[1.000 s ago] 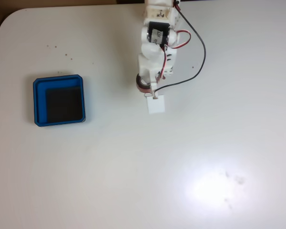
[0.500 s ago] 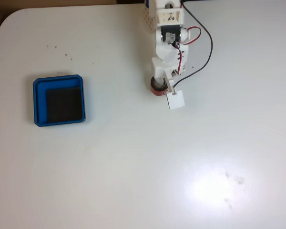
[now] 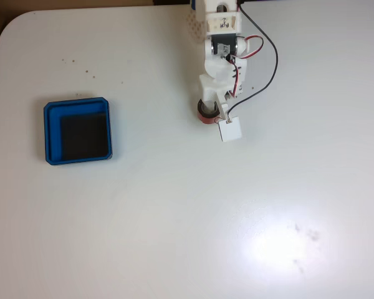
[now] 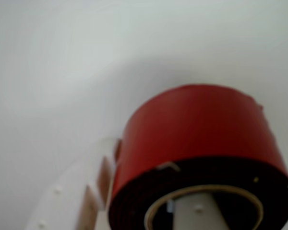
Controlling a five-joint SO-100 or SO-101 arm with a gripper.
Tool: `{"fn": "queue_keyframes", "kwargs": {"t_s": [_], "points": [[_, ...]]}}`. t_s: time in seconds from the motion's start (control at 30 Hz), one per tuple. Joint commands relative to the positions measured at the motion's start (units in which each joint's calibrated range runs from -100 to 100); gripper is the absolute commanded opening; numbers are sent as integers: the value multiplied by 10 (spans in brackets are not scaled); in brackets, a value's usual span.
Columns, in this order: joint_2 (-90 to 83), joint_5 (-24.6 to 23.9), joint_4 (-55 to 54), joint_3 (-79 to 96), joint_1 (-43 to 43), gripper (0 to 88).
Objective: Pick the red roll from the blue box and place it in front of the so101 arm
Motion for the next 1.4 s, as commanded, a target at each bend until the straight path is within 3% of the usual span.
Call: {"fn": "queue_keyframes", "kwargs": {"t_s": [0.0,0.33,0.53,0.73,1.0,1.37], "points": [[-17,4,-8,19,-1,10],[-18,4,-8,22,1,12],[-22,-2,-8,22,3,86],[-32,-2,-8,23,3,98],[-185,-2,-8,38,3,99],[-591,-2,-10,252,3,99]]}}
